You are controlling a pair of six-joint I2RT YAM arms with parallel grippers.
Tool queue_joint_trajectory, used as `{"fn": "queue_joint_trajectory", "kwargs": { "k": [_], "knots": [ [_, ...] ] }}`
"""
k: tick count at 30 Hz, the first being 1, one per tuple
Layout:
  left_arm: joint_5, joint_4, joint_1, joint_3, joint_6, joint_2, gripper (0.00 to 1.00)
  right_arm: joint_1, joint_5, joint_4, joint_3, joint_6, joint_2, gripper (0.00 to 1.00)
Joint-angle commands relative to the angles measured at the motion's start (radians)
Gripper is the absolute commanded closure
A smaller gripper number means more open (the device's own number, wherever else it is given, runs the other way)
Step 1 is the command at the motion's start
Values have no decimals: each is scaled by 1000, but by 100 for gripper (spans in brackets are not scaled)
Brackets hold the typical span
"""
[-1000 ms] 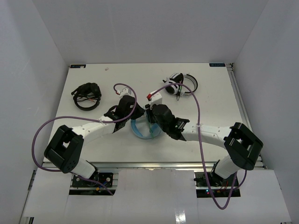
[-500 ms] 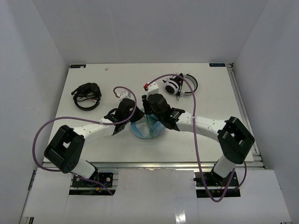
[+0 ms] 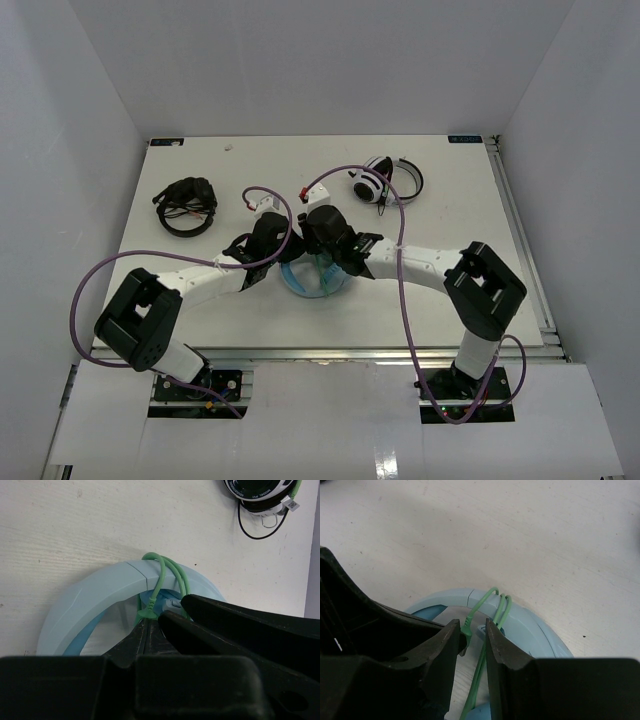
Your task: Wrap the headphones
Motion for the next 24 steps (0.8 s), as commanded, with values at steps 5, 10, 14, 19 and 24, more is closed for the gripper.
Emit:
{"fn": "queue_joint_trajectory", "kwargs": {
  "k": [5,10,14,19,24],
  "knots": [
    [-13,19,-3,-15,7,-32,100,10,3,-7,78,25,52,66],
    [-16,16,-3,-14,10,-33,100,12,10,-19,89,35,72,69],
    [-18,15,-3,-14,10,-38,100,19,18,-28,94,37,79,72],
    [-18,13,-3,-14,9,-42,100,22,25,-51,103,52,84,73],
    [-17,10,-3,-8,11,-40,100,22,22,-73,108,65,88,75]
  ]
}}
